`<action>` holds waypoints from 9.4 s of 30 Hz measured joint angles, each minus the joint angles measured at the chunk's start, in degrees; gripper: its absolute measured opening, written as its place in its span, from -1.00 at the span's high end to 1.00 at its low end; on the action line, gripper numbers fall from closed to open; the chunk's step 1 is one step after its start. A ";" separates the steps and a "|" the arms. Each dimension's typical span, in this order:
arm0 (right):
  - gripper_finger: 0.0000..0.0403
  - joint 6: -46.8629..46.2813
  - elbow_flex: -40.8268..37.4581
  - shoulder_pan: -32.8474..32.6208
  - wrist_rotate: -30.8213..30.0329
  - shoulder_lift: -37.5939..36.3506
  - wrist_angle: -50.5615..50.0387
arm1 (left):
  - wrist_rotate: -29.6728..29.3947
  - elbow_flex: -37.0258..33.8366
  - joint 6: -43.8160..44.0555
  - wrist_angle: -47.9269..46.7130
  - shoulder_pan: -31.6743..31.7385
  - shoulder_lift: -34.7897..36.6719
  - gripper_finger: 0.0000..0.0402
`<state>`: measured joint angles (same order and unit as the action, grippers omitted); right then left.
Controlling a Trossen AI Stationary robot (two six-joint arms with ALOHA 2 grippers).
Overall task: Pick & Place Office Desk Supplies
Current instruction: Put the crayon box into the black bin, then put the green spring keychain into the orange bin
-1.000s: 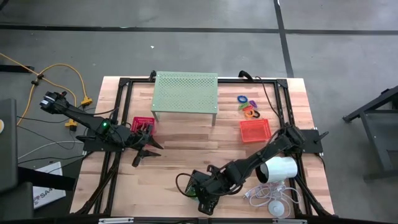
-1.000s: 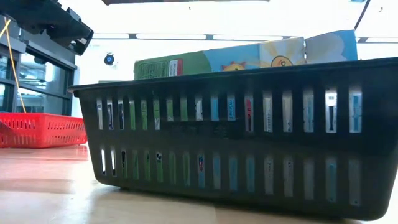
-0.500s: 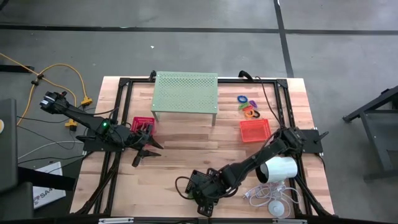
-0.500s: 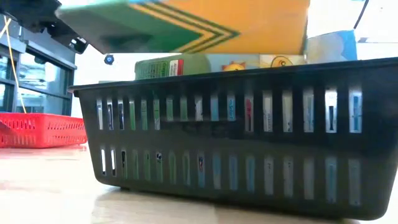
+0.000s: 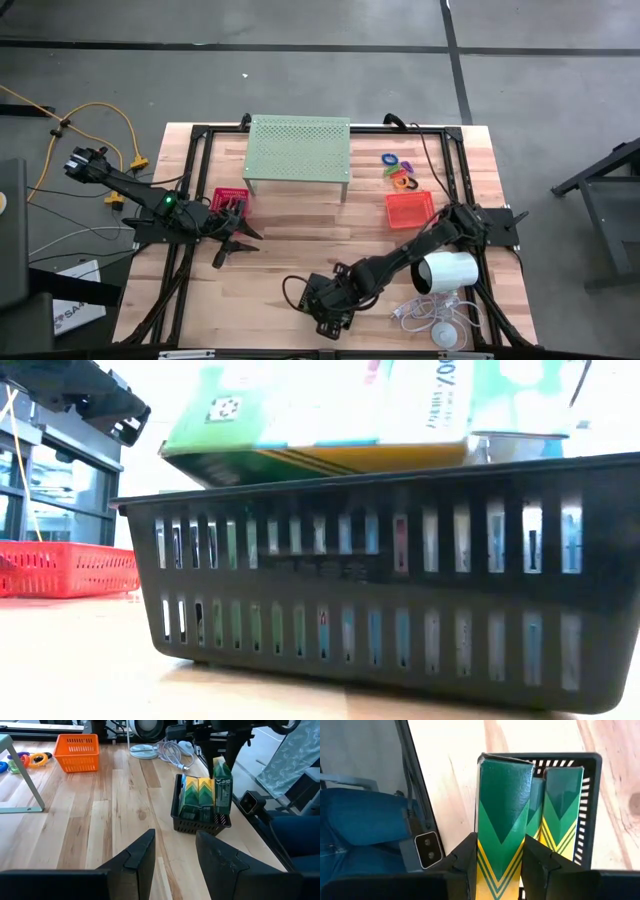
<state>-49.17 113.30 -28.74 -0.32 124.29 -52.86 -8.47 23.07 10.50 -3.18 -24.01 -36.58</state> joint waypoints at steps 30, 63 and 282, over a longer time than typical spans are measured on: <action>0.52 0.28 -0.04 0.33 0.93 2.62 -0.19 | -0.08 0.00 0.00 0.46 -0.02 0.00 0.32; 0.26 -1.61 0.02 0.29 3.49 4.33 4.70 | -0.22 0.00 0.00 0.66 -0.02 0.00 0.32; 0.09 39.40 -43.91 60.69 -5.91 -23.50 -2.34 | -0.04 -0.02 0.00 3.28 -0.02 0.00 0.32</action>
<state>-9.77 69.38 31.95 -6.22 100.79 -55.20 -8.51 23.05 10.50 0.10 -24.03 -36.58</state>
